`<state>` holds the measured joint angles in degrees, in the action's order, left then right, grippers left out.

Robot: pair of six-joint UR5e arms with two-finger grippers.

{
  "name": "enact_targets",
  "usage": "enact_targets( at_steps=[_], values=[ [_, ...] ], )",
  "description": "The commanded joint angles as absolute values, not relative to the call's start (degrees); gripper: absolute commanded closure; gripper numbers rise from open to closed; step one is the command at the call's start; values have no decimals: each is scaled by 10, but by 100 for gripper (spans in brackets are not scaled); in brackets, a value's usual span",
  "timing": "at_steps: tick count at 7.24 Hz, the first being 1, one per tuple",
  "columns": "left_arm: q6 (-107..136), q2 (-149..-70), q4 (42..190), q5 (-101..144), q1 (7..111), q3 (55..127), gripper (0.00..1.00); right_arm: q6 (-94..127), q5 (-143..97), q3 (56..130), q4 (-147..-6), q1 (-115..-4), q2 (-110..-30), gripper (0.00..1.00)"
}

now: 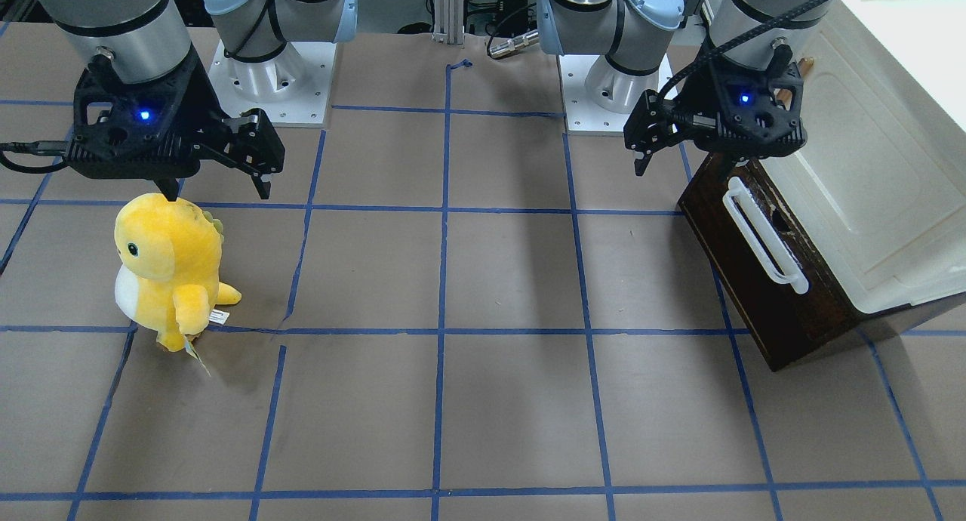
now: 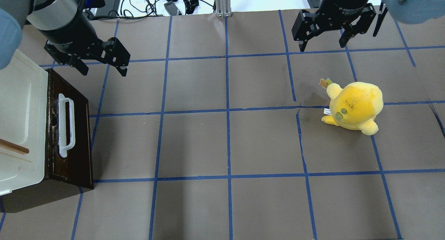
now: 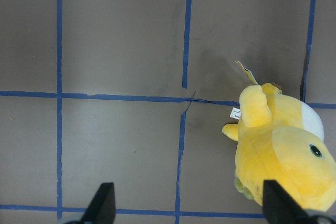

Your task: Pull drawer sideways

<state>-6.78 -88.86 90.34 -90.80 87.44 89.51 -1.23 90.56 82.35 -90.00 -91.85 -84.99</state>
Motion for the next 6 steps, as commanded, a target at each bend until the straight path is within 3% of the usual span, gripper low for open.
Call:
enact_targets(
  at_steps=[1,6],
  values=[
    [-68,-888,904,-908,875,896,0,-12,906,824,-900,-918,-850,0],
    [-66,-887,903,-914,874,899,0,-13,905,824,-900,-918,-850,0]
  ],
)
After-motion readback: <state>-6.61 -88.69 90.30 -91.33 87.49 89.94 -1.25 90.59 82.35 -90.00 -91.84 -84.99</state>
